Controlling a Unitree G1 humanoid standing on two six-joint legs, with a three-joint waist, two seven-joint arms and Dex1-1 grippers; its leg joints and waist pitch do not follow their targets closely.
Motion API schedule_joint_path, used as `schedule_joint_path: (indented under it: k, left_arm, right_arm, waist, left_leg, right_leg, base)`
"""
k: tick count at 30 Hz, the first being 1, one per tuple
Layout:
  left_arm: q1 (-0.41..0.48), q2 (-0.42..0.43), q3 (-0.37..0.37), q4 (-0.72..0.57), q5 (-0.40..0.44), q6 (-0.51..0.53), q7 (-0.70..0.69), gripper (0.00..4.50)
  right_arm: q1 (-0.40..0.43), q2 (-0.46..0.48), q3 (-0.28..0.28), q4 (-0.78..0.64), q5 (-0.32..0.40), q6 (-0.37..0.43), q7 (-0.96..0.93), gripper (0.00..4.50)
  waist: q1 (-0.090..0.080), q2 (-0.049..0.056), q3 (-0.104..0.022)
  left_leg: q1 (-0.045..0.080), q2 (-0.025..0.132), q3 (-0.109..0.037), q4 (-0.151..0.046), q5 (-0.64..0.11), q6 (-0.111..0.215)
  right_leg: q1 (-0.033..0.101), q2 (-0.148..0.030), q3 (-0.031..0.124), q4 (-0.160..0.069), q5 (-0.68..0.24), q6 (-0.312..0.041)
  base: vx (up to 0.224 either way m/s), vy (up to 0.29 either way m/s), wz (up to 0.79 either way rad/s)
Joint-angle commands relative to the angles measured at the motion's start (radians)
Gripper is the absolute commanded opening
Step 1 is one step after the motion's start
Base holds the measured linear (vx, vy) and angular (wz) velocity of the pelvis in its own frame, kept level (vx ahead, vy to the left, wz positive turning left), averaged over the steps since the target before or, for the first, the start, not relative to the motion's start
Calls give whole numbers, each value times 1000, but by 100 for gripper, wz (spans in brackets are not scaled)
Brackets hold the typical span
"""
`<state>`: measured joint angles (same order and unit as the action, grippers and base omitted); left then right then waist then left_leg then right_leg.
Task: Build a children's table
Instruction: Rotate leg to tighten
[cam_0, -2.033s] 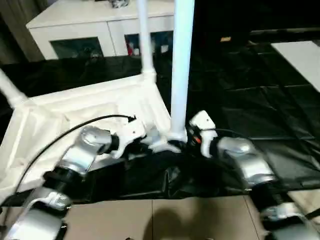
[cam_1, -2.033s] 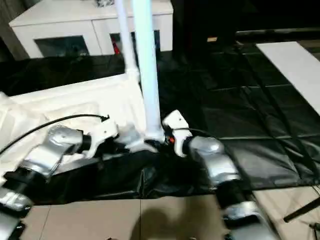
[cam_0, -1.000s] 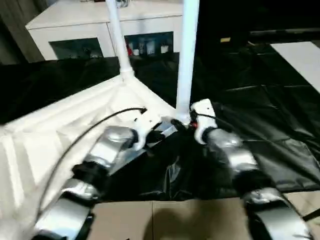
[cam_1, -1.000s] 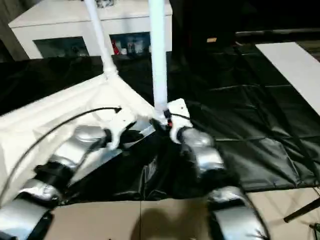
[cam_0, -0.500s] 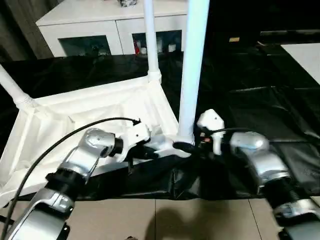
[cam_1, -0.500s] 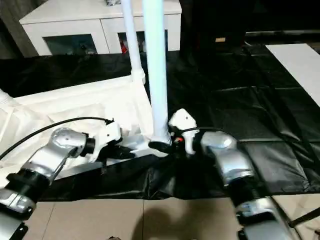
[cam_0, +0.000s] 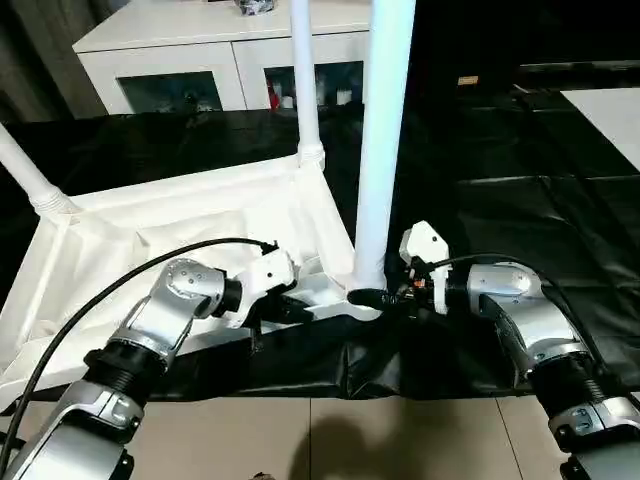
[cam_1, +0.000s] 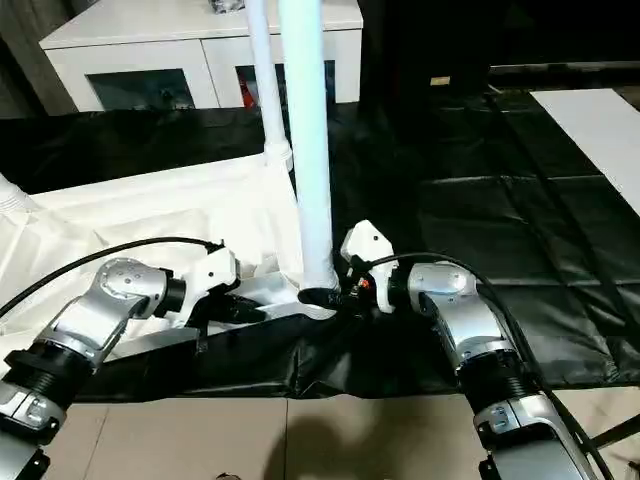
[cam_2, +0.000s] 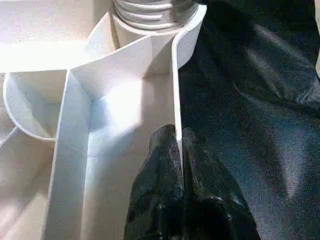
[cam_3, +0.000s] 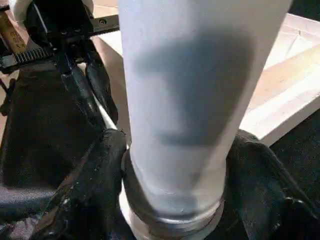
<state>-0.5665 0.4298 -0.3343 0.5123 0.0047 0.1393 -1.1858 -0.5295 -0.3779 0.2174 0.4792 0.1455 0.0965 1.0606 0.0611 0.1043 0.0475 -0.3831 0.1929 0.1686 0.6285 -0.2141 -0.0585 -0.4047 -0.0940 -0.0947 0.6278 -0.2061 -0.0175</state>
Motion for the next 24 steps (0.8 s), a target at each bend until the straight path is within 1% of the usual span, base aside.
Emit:
schedule_joint_path:
  k: [1, 2, 3, 4, 5, 6, 7, 8, 9, 10, 11, 12, 13, 14, 15, 16, 17, 18, 20, 21, 22, 23, 24]
  left_arm:
    - [13, 25, -31, -15, 22, 5, -46, 0]
    - [12, 21, -32, -11, 29, 8, -35, 0]
    - [5, 8, -31, 5, 40, 17, -3, 0]
    - [-1, -1, -29, 16, 47, 24, 19, 0]
    - [-13, -21, -21, 38, 53, 36, 63, 0]
    - [-24, -39, -13, 57, 56, 47, 100, 0]
    - [-34, -58, -6, 73, 57, 55, 131, 0]
    - [-44, -72, 0, 87, 56, 61, 156, 0]
    - [-60, -95, 9, 110, 61, 73, 202, 0]
    - [-82, -124, 22, 141, 64, 94, 263, 0]
    - [-106, -158, 43, 173, 61, 128, 331, 0]
    - [-142, -208, 82, 223, 52, 193, 443, 0]
    - [-154, -223, 92, 241, 51, 202, 479, 0]
    - [-154, -223, 92, 241, 51, 202, 479, 0]
    - [-154, -223, 92, 241, 51, 202, 479, 0]
    - [-187, -267, 113, 293, 54, 210, 555, 0]
    - [-201, -286, 121, 320, 56, 204, 586, 0]
    - [-211, -299, 123, 338, 60, 199, 605, 0]
    - [-228, -313, 122, 368, 67, 186, 627, 0]
    - [-228, -313, 122, 368, 67, 186, 627, 0]
    - [-237, -317, 122, 381, 70, 181, 631, 0]
    - [-240, -316, 121, 384, 71, 180, 630, 0]
    - [-239, -310, 116, 382, 75, 176, 624, 0]
  right_arm:
    - [-17, -2, -4, 36, -18, 9, -25, 266]
    - [-18, 6, -8, 45, -24, 13, -48, 266]
    - [-22, 24, -19, 70, -39, 20, -114, 266]
    - [-25, 37, -26, 87, -50, 26, -160, 266]
    - [-28, 61, -42, 107, -57, 40, -226, 266]
    - [-30, 81, -55, 121, -60, 54, -279, 266]
    - [-31, 102, -71, 131, -56, 71, -327, 265]
    - [-32, 119, -83, 141, -53, 84, -366, 265]
    - [-34, 146, -101, 155, -47, 100, -423, 265]
    - [-39, 179, -123, 176, -41, 115, -497, 265]
    - [-46, 210, -142, 199, -37, 127, -567, 265]
    - [-58, 253, -163, 240, -39, 132, -671, 265]
    - [-66, 266, -171, 260, -43, 132, -718, 265]
    - [-66, 266, -171, 260, -43, 132, -718, 265]
    - [-66, 266, -171, 260, -43, 132, -718, 265]
    - [-101, 319, -213, 328, -35, 127, -867, 265]
    - [-119, 348, -237, 357, -26, 125, -930, 265]
    - [-135, 371, -252, 379, -17, 125, -968, 265]
    - [-165, 405, -251, 412, -22, 105, -990, 265]
    - [-165, 405, -251, 412, -22, 105, -990, 265]
    - [-186, 422, -238, 430, -32, 77, -957, 265]
    - [-194, 426, -235, 437, -33, 64, -934, 321]
    - [-199, 422, -221, 437, -48, 47, -921, 335]
  waist:
    - [2, -7, -77]
    - [1, -7, -77]
    - [0, -8, -77]
    - [-3, -5, -74]
    - [-8, -5, -69]
    - [-10, -5, -67]
    - [-13, -6, -63]
    - [-15, -7, -63]
    - [-18, -3, -58]
    - [-22, -2, -57]
    - [-28, -2, -54]
    - [-31, 2, -55]
    - [-33, -2, -56]
    - [-33, -2, -57]
    - [-33, -2, -57]
    - [-36, -3, -57]
    - [-37, 0, -56]
    - [-38, -1, -58]
    - [-35, -2, -60]
    - [-35, -2, -60]
    - [-33, -1, -62]
    - [-34, -2, -63]
    - [-34, -6, -63]
  left_leg:
    - [8, 36, -11, -66, -30, 139]
    - [8, 35, -11, -67, -34, 135]
    - [8, 35, -11, -67, -37, 133]
    - [9, 36, -11, -70, -48, 123]
    - [8, 34, -12, -76, -83, 101]
    - [11, 34, -10, -79, -107, 86]
    - [17, 32, -9, -82, -154, 56]
    - [17, 31, -12, -85, -168, 37]
    - [20, 31, -12, -90, -200, 23]
    - [21, 31, -13, -91, -217, 15]
    - [24, 29, -9, -93, -238, 8]
    - [31, 29, -13, -95, -263, -12]
    - [32, 27, -15, -95, -270, -17]
    - [28, 25, -15, -95, -261, -9]
    - [28, 25, -15, -95, -261, -9]
    - [19, 24, -15, -96, -234, 7]
    - [24, 23, -16, -97, -246, 2]
    - [25, 21, -15, -96, -248, 2]
    - [24, 22, -17, -97, -234, 7]
    - [24, 22, -17, -97, -234, 7]
    - [18, 25, -18, -99, -213, 20]
    - [17, 26, -18, -99, -209, 25]
    - [17, 27, -17, -99, -207, 28]
  right_leg:
    - [62, -57, 47, -52, 48, -280]
    - [62, -56, 47, -53, 46, -280]
    - [62, -56, 47, -53, 43, -280]
    - [59, -55, 47, -56, 25, -279]
    - [62, -55, 46, -61, -26, -271]
    - [60, -54, 47, -66, -61, -266]
    - [59, -57, 49, -76, -130, -255]
    - [65, -59, 51, -78, -156, -244]
    - [62, -57, 50, -83, -193, -234]
    - [63, -57, 50, -84, -208, -229]
    - [57, -56, 53, -87, -230, -230]
    - [58, -57, 51, -90, -263, -221]
    - [60, -57, 50, -95, -273, -215]
    - [61, -58, 50, -97, -263, -212]
    - [61, -58, 50, -97, -263, -212]
    - [65, -58, 50, -95, -235, -210]
    - [60, -59, 48, -101, -268, -204]
    - [60, -59, 48, -102, -276, -202]
    - [62, -61, 48, -103, -257, -200]
    - [62, -61, 48, -103, -257, -200]
    - [66, -61, 46, -97, -207, -207]
    - [67, -61, 44, -96, -188, -211]
    - [68, -61, 45, -96, -178, -214]
  base:
    - [0, 0, 0]
    - [0, 0, 0]
    - [0, 0, 0]
    - [0, 0, 0]
    - [0, 0, 0]
    - [0, 0, 0]
    - [0, 0, 0]
    - [0, 0, 0]
    - [0, 0, 0]
    - [0, 0, 0]
    - [0, 0, 0]
    - [0, 0, 0]
    - [0, 0, 0]
    - [0, 0, 0]
    - [0, 0, 0]
    - [0, 0, 0]
    - [0, 0, 0]
    - [0, 0, 0]
    - [0, 0, 0]
    - [0, 0, 0]
    - [0, 0, 0]
    - [0, 0, 0]
    - [0, 0, 0]
